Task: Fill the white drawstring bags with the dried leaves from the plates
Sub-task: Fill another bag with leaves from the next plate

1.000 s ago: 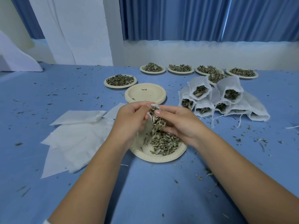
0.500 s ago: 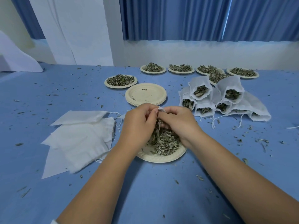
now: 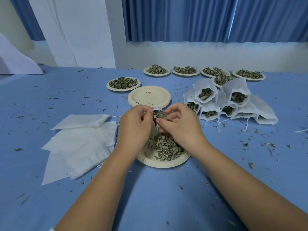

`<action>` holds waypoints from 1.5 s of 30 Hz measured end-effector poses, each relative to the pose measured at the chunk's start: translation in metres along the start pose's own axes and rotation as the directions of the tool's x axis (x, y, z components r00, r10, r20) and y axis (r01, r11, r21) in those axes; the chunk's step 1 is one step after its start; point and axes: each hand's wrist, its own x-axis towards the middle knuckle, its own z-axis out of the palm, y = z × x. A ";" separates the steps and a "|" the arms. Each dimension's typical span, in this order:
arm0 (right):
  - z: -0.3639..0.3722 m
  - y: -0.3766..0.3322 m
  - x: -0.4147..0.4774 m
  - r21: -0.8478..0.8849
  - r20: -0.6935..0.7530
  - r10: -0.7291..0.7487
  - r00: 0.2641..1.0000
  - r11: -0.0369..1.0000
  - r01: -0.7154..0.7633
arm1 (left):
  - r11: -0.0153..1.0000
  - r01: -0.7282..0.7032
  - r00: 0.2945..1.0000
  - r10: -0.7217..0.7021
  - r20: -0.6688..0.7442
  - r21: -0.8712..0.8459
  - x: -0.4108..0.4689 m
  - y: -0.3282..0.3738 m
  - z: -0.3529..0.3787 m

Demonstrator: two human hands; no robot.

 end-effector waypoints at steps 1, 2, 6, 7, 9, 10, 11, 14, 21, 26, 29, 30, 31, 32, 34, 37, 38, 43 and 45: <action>-0.001 0.000 0.001 -0.033 -0.021 -0.046 0.999 0.998 0.046 | 1.000 -0.004 1.000 0.004 0.011 0.003 0.000 0.001 0.000; -0.002 0.000 0.001 -0.068 -0.032 -0.082 0.996 0.995 0.079 | 1.000 -0.009 1.000 0.009 0.027 -0.005 -0.001 0.002 0.000; -0.001 0.003 -0.001 -0.124 -0.016 -0.146 0.989 0.982 0.143 | 0.998 -0.020 0.991 0.027 0.130 -0.054 -0.006 0.006 0.002; -0.001 0.004 -0.001 -0.140 0.002 -0.146 0.989 0.980 0.145 | 0.998 -0.018 0.989 0.026 0.148 -0.055 -0.007 0.007 0.002; 0.000 0.003 -0.002 -0.135 0.059 -0.140 0.988 0.980 0.147 | 0.997 -0.006 0.989 0.017 0.145 -0.074 -0.007 0.007 0.003; 0.000 0.002 -0.002 -0.095 0.089 -0.132 0.987 0.986 0.141 | 0.995 0.010 0.992 0.003 0.126 -0.102 -0.006 0.007 0.002; -0.001 0.000 -0.002 -0.039 0.113 -0.115 0.987 0.992 0.120 | 0.990 0.030 0.995 -0.016 0.101 -0.135 -0.004 0.008 0.001; -0.004 -0.003 0.001 0.094 0.128 -0.036 0.991 0.995 0.024 | 0.975 0.067 0.997 -0.057 0.052 -0.211 -0.001 0.008 -0.002; -0.010 -0.004 0.004 0.172 0.102 0.031 0.994 0.984 -0.048 | 0.956 0.099 0.992 -0.074 0.102 -0.275 -0.002 0.009 -0.002; -0.009 -0.005 0.005 0.086 0.201 -0.026 0.979 0.996 0.008 | 0.958 0.113 0.991 -0.089 0.101 -0.264 0.000 0.009 -0.001; -0.011 -0.005 0.007 0.047 0.252 -0.011 0.968 0.999 -0.001 | 0.957 0.114 0.991 -0.091 0.098 -0.266 -0.001 0.010 -0.001; -0.012 -0.004 0.008 0.043 0.271 0.002 0.963 0.999 -0.015 | 0.959 0.113 0.991 -0.091 0.093 -0.261 -0.001 0.010 -0.001; -0.013 -0.004 0.008 0.042 0.288 0.017 0.957 0.999 -0.030 | 0.960 0.110 0.992 -0.089 0.091 -0.257 -0.001 0.010 -0.002; -0.013 -0.004 0.008 0.041 0.296 0.024 0.955 0.998 -0.038 | 0.961 0.107 0.992 -0.086 0.089 -0.255 -0.001 0.010 -0.002; -0.013 -0.003 0.009 0.014 0.239 0.006 0.971 1.000 -0.010 | 0.961 0.098 0.993 -0.078 0.088 -0.260 -0.002 0.010 -0.003; -0.016 0.000 0.014 -0.050 0.058 -0.030 0.998 0.998 0.033 | 0.956 0.098 0.994 -0.078 0.083 -0.275 0.000 0.010 -0.006; -0.017 0.001 0.016 -0.032 0.030 -0.014 0.999 0.999 0.015 | 0.952 0.106 0.993 -0.085 0.085 -0.286 0.001 0.009 -0.007; -0.018 0.001 0.016 0.195 0.265 0.197 0.944 0.948 -0.253 | 0.939 0.129 0.989 -0.097 0.114 -0.318 0.002 0.009 -0.008; -0.014 0.002 0.014 0.246 0.351 0.205 0.914 0.921 -0.302 | 0.938 0.128 0.986 -0.085 0.145 -0.322 0.001 0.010 -0.008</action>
